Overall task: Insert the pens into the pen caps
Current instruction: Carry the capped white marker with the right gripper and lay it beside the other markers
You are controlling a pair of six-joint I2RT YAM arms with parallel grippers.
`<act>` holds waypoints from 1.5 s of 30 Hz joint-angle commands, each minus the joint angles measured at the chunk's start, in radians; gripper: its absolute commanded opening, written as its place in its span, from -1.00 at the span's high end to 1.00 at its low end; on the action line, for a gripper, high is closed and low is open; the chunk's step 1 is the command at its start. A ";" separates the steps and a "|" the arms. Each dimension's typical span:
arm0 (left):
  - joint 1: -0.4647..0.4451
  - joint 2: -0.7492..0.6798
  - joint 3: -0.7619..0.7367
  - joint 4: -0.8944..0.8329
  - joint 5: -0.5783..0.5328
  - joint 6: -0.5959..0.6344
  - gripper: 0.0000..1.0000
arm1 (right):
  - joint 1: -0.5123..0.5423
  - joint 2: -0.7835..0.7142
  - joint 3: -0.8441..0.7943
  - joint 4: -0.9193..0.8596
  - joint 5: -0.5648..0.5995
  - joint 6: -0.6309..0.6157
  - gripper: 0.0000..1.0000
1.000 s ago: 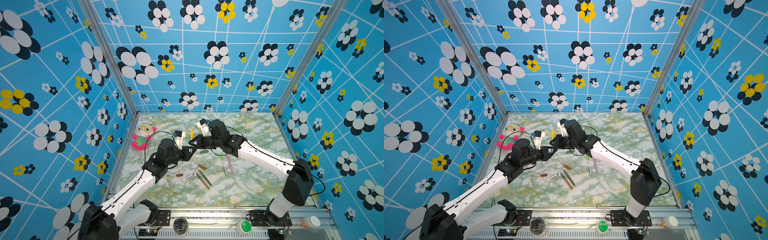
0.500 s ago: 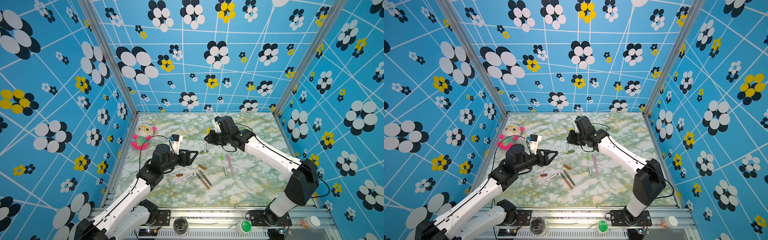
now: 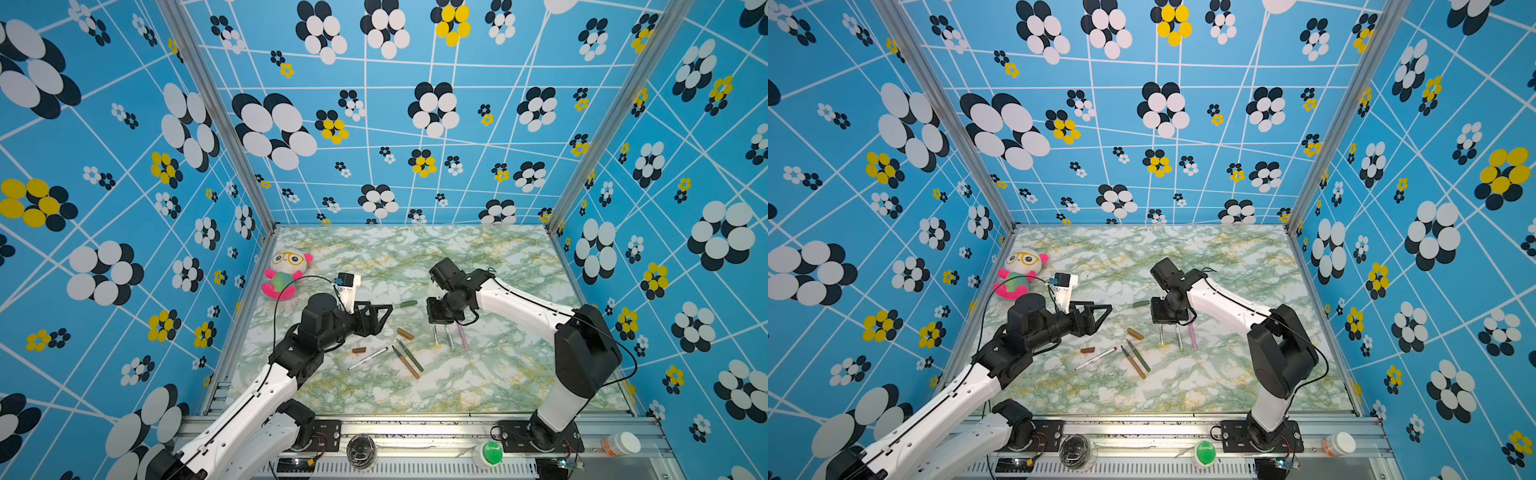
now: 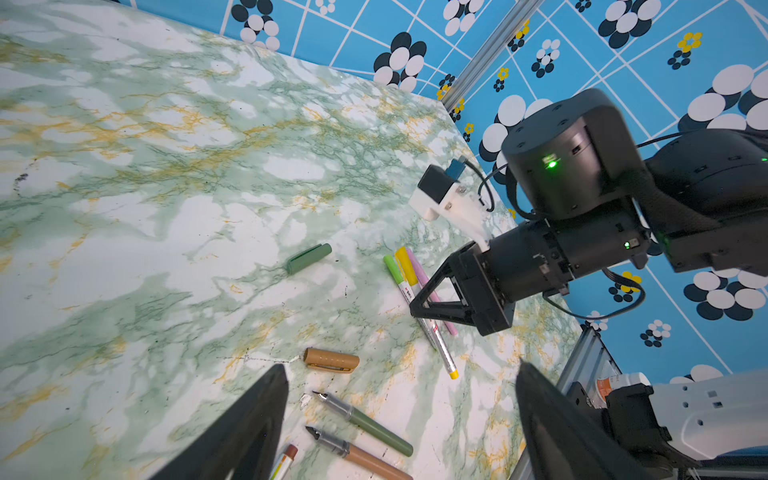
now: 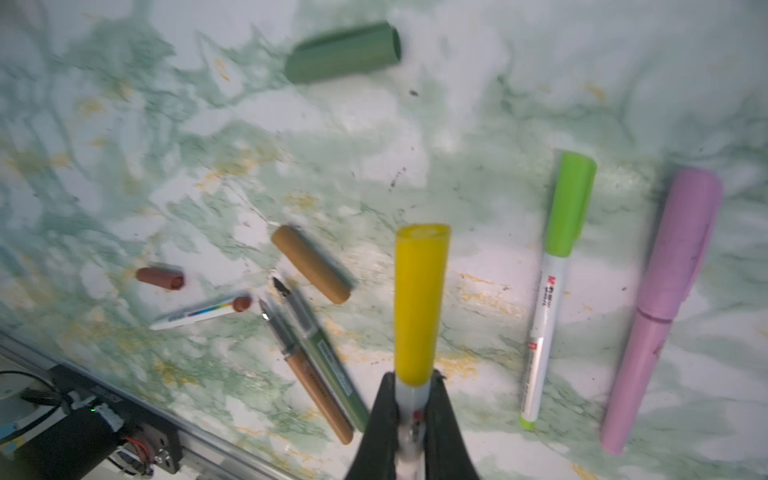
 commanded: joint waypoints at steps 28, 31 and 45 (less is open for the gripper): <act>0.008 0.024 0.037 -0.051 -0.029 0.016 -0.76 | 0.002 0.178 0.053 0.029 0.068 0.007 0.90; 0.010 0.025 0.042 -0.053 -0.027 0.015 -0.76 | 0.002 0.178 0.052 0.028 0.090 0.010 0.83; 0.010 0.003 0.042 -0.074 -0.053 0.018 -0.76 | 0.002 0.165 0.058 0.019 0.109 0.012 0.48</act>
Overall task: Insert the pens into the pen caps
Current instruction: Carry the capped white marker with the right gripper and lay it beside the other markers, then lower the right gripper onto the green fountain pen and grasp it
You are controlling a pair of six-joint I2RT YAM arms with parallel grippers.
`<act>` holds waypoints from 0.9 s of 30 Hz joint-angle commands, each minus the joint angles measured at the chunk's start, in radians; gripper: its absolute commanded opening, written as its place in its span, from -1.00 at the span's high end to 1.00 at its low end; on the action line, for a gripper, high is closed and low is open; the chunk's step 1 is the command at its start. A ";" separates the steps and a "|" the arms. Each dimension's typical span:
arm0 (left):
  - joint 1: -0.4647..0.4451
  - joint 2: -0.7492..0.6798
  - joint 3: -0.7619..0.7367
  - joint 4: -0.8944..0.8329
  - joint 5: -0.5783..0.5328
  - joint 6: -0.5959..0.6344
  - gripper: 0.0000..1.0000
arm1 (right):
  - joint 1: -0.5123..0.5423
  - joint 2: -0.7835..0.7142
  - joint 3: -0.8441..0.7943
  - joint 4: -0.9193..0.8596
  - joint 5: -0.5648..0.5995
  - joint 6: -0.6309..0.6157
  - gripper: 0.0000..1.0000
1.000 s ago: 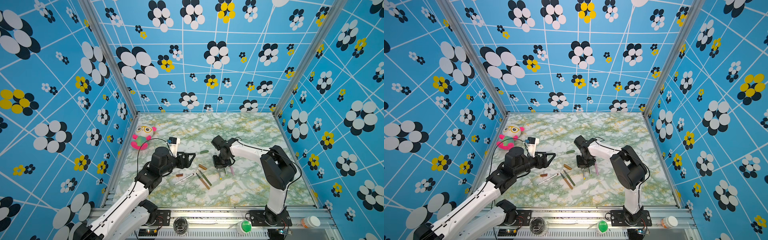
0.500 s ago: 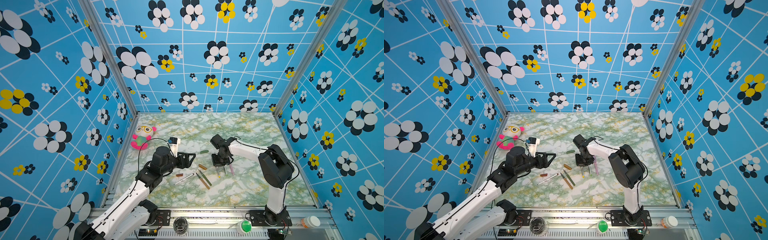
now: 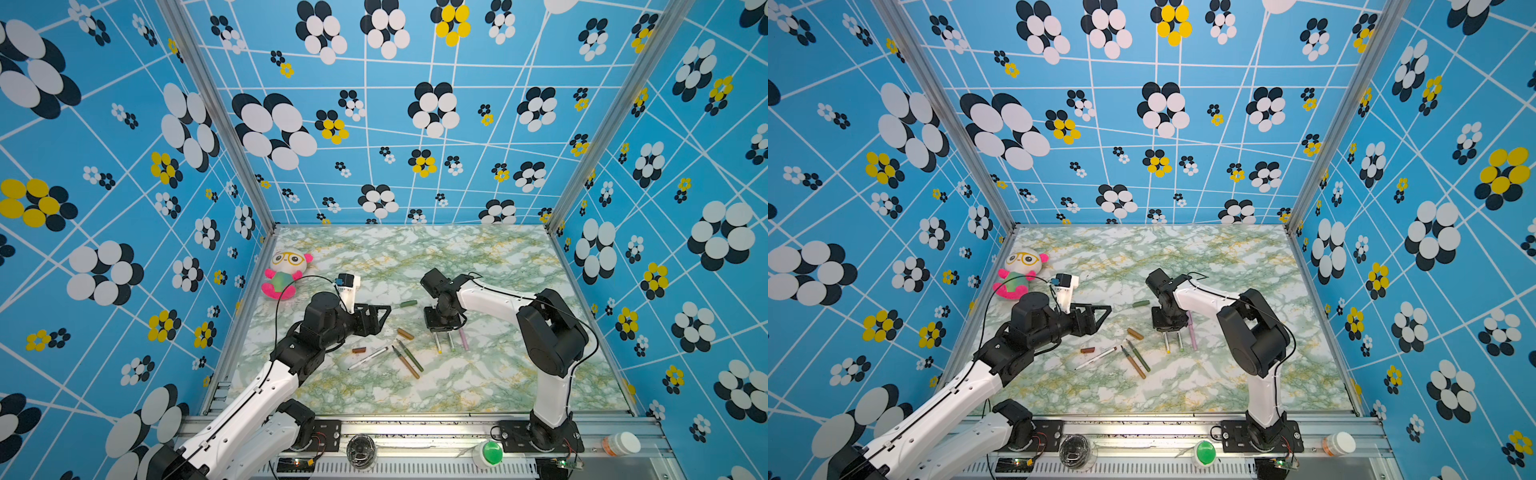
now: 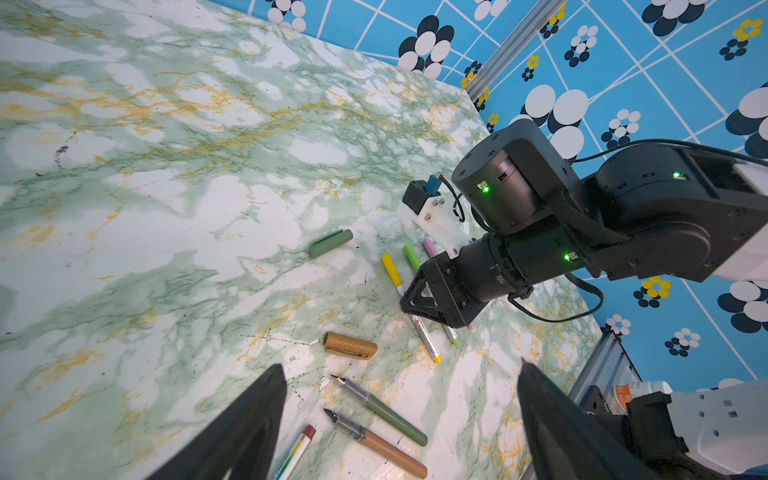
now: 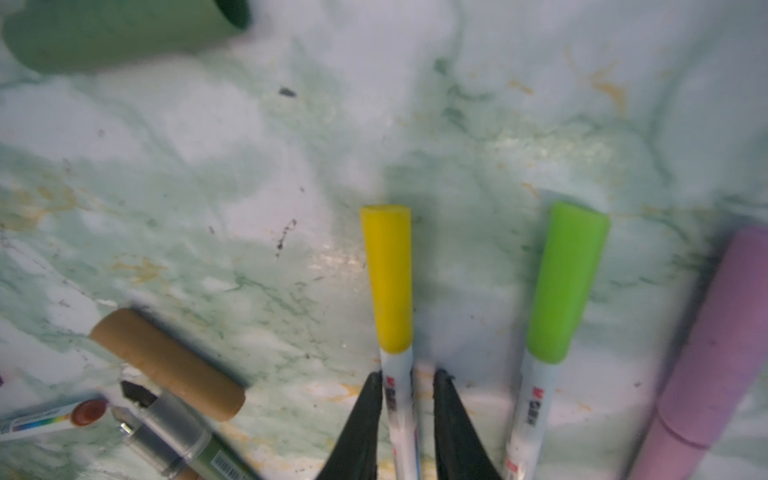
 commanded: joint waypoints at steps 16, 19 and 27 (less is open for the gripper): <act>0.067 -0.107 -0.006 -0.054 -0.125 -0.098 -0.98 | 0.136 -0.169 0.130 -0.066 0.045 -0.080 0.32; 0.120 -0.156 -0.033 -0.066 -0.128 -0.151 -0.98 | 0.200 -0.164 0.117 -0.072 0.076 -0.091 0.32; 0.194 -0.246 -0.102 -0.058 -0.103 -0.211 -0.99 | 0.341 -0.156 0.041 -0.048 0.145 -0.048 0.31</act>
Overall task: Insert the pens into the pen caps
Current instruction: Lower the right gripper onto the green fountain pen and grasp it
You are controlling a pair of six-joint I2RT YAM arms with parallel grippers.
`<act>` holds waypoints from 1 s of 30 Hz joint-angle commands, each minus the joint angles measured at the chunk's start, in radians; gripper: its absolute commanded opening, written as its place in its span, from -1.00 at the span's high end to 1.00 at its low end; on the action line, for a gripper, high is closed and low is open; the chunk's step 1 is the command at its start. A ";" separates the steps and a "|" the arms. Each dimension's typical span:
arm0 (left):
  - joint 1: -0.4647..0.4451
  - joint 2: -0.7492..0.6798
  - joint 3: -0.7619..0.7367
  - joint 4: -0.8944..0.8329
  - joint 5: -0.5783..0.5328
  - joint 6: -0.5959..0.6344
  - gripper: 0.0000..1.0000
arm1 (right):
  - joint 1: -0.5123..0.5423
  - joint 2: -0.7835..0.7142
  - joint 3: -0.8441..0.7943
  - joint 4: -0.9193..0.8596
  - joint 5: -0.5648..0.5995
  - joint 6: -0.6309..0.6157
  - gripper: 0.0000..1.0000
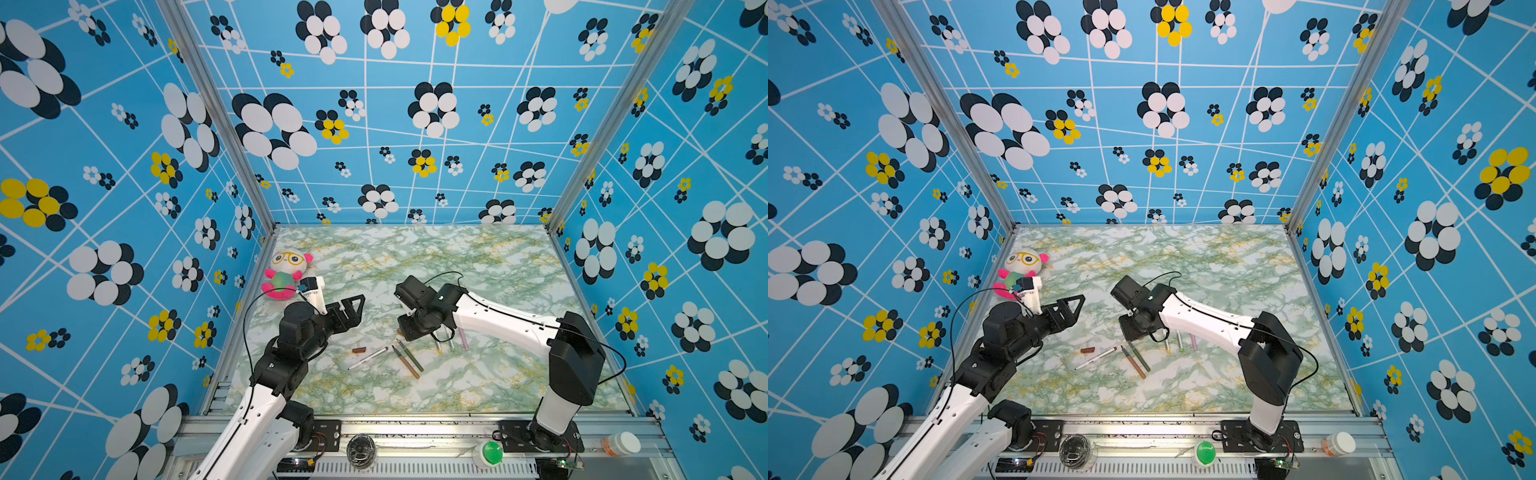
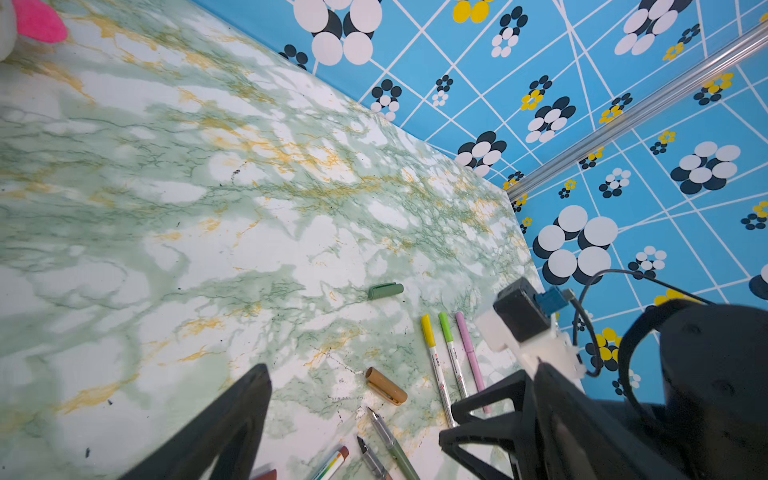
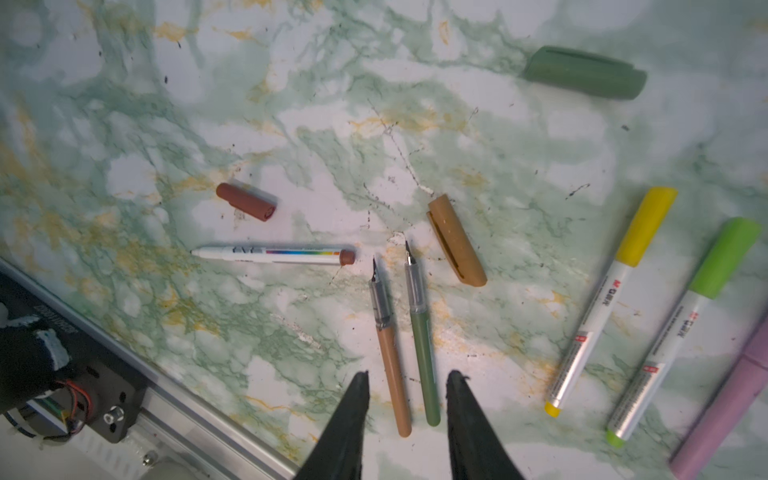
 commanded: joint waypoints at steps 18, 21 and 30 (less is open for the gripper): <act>0.032 -0.031 -0.053 0.015 0.025 -0.053 -0.98 | 0.066 0.195 -0.016 0.017 0.103 0.008 0.38; 0.035 -0.031 -0.053 0.016 0.026 -0.053 -0.99 | 0.065 0.211 -0.016 0.023 0.101 0.012 0.41; 0.043 -0.036 -0.046 0.008 0.037 -0.049 -0.99 | 0.064 0.261 0.015 0.034 0.089 0.004 0.59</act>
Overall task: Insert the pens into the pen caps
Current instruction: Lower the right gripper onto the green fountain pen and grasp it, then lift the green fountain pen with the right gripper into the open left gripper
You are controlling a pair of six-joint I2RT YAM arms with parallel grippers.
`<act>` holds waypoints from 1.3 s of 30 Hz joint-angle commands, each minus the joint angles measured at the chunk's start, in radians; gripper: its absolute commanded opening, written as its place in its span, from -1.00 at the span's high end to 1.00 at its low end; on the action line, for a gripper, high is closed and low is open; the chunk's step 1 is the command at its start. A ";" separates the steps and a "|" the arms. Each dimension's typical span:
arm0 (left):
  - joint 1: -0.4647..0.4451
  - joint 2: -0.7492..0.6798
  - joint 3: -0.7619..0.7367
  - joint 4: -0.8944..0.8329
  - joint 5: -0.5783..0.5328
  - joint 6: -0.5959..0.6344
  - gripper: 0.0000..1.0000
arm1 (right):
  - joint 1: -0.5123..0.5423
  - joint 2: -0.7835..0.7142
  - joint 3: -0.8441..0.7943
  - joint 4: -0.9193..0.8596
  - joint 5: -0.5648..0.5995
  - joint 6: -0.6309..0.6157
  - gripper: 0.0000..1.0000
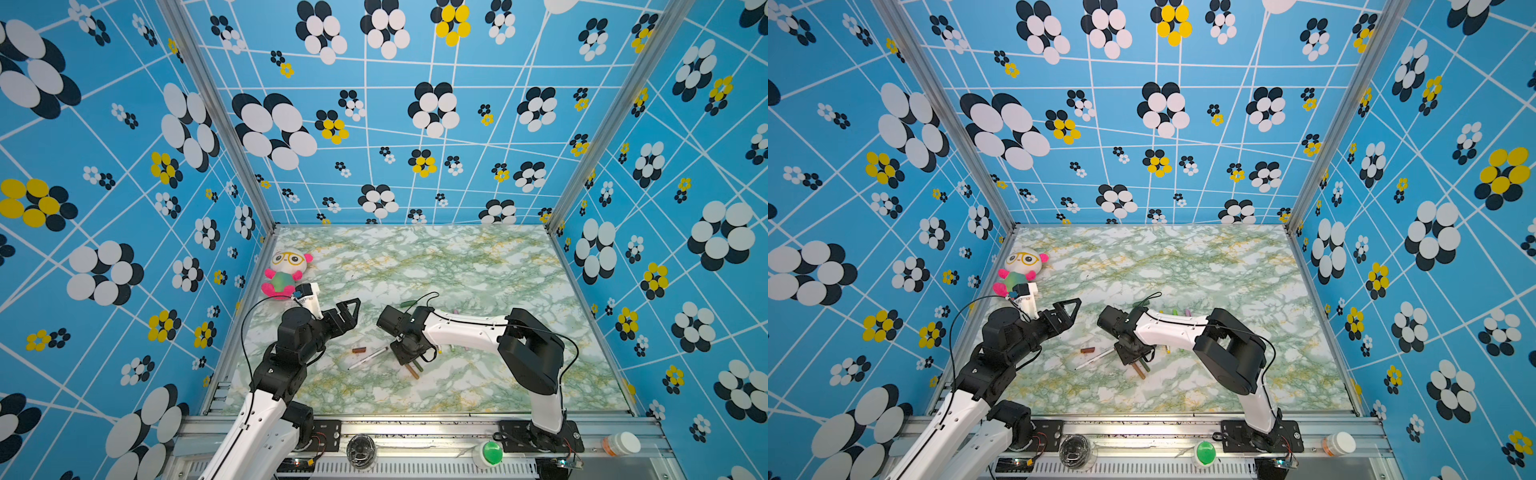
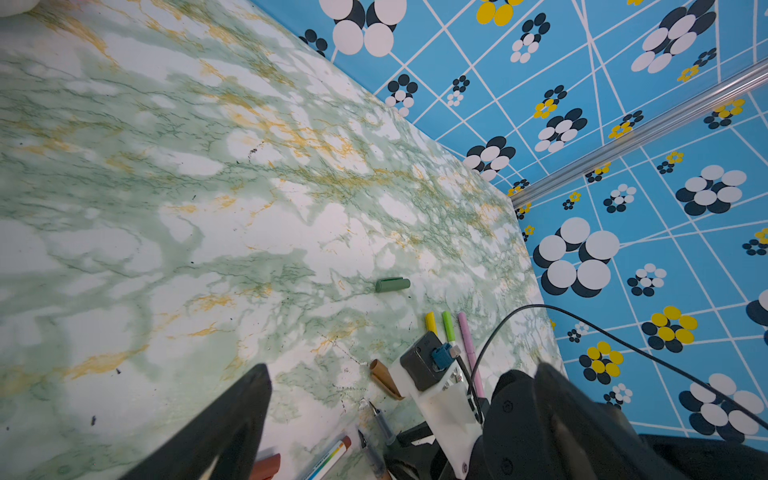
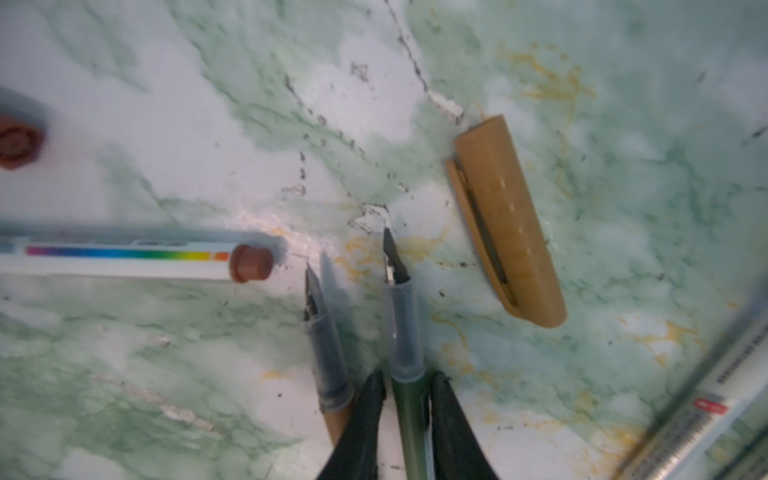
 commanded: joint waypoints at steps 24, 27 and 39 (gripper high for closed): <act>0.013 0.061 0.041 0.148 0.278 0.075 -0.91 | -0.192 -0.348 0.053 0.188 -0.095 0.085 0.89; -0.009 0.104 0.055 0.185 0.352 0.093 -0.89 | -0.261 -0.418 -0.028 0.355 -0.191 0.200 0.92; -0.200 0.297 0.124 0.245 0.292 0.147 -0.66 | -0.290 -0.436 -0.091 0.596 -0.442 0.340 0.97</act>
